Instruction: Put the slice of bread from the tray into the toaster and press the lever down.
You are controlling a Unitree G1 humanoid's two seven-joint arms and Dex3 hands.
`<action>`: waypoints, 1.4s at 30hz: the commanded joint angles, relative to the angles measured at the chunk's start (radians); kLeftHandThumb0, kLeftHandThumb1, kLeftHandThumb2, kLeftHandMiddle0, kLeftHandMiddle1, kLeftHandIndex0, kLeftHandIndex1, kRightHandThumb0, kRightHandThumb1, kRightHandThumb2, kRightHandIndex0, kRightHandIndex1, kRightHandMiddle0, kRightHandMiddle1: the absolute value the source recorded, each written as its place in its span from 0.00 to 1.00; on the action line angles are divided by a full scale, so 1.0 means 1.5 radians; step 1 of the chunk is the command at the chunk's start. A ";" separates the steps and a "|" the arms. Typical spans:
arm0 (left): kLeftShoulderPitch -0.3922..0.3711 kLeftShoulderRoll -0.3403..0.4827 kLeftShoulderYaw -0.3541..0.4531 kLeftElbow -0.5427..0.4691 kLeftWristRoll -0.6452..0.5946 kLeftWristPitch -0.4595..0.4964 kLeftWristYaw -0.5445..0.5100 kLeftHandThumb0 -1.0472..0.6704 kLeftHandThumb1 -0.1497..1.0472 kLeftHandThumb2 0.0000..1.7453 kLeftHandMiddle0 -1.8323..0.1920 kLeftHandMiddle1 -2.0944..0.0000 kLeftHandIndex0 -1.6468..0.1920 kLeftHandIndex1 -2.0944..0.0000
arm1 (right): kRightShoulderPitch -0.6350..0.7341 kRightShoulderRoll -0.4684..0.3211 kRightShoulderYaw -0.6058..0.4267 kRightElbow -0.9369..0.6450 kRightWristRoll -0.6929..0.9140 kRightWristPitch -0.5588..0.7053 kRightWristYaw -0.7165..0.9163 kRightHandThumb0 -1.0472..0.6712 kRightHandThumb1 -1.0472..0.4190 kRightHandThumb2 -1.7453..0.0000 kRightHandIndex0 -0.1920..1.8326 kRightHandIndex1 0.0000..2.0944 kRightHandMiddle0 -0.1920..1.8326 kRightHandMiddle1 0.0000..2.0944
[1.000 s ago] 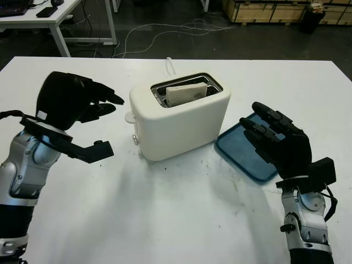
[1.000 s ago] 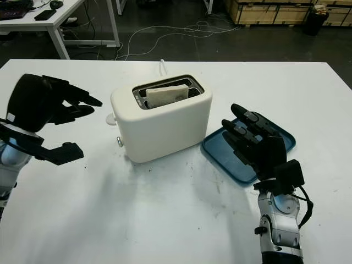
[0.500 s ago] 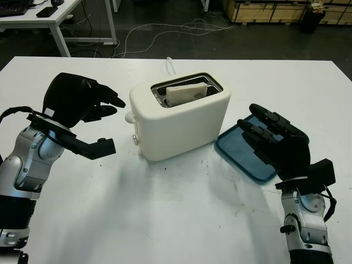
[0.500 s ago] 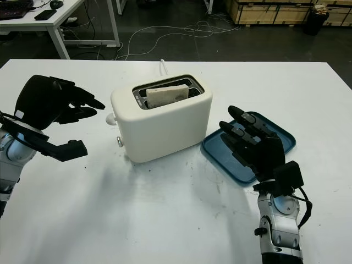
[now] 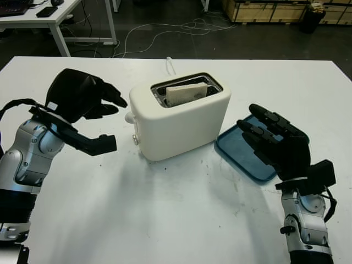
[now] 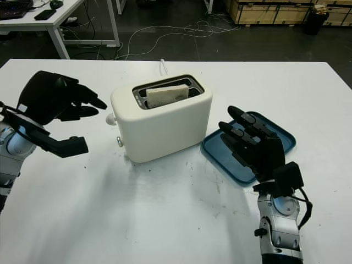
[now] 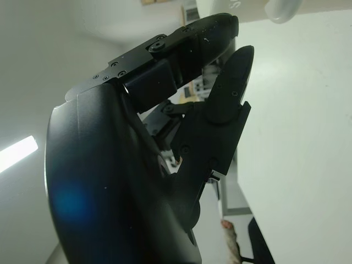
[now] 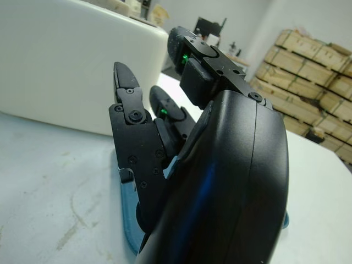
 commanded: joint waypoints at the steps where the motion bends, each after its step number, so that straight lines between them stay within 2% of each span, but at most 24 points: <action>1: -0.013 0.013 -0.004 -0.015 -0.009 0.010 -0.021 0.46 0.77 0.00 0.41 0.47 0.16 1.00 | 0.002 0.003 0.000 -0.002 -0.002 -0.007 -0.002 0.48 0.09 0.94 0.48 0.01 0.44 0.00; 14: -0.046 0.052 -0.011 -0.031 -0.010 0.018 -0.128 0.43 0.76 0.00 0.42 0.41 0.16 1.00 | 0.013 0.003 0.000 -0.015 0.000 -0.002 -0.003 0.50 0.09 0.94 0.48 0.01 0.44 0.00; 21: -0.054 0.059 -0.025 -0.015 -0.003 0.008 -0.129 0.44 0.75 0.00 0.43 0.40 0.16 1.00 | 0.017 0.004 0.002 -0.017 -0.002 -0.004 -0.003 0.49 0.09 0.94 0.48 0.01 0.44 0.00; 22: -0.055 0.058 -0.026 -0.011 -0.006 0.007 -0.129 0.44 0.75 0.00 0.43 0.44 0.16 1.00 | 0.016 0.004 0.001 -0.014 -0.002 -0.008 -0.002 0.49 0.09 0.94 0.48 0.01 0.44 0.00; 25: -0.057 0.054 -0.033 -0.003 -0.009 0.006 -0.130 0.44 0.76 0.00 0.43 0.46 0.17 1.00 | 0.016 0.004 0.000 -0.010 -0.001 -0.011 0.000 0.49 0.09 0.94 0.48 0.01 0.44 0.00; 29: -0.063 0.045 -0.042 0.012 -0.005 -0.008 -0.111 0.44 0.75 0.00 0.43 0.45 0.17 1.00 | 0.017 0.004 0.000 -0.011 -0.002 -0.010 -0.001 0.48 0.09 0.94 0.48 0.01 0.44 0.00; 31: -0.065 0.040 -0.046 0.015 -0.005 -0.008 -0.107 0.45 0.75 0.00 0.44 0.38 0.17 1.00 | 0.016 0.005 0.000 -0.009 -0.001 -0.011 -0.001 0.48 0.09 0.94 0.48 0.01 0.44 0.00; 36: -0.068 0.031 -0.054 0.022 -0.011 -0.002 -0.110 0.44 0.76 0.00 0.47 0.33 0.17 1.00 | 0.018 0.005 0.001 -0.016 -0.004 -0.005 -0.006 0.48 0.09 0.94 0.49 0.01 0.45 0.00; 42: -0.070 0.032 -0.055 0.030 -0.011 -0.007 -0.107 0.43 0.78 0.00 0.47 0.36 0.17 1.00 | 0.019 0.004 0.002 -0.014 -0.005 -0.007 -0.006 0.47 0.09 0.94 0.48 0.01 0.44 0.00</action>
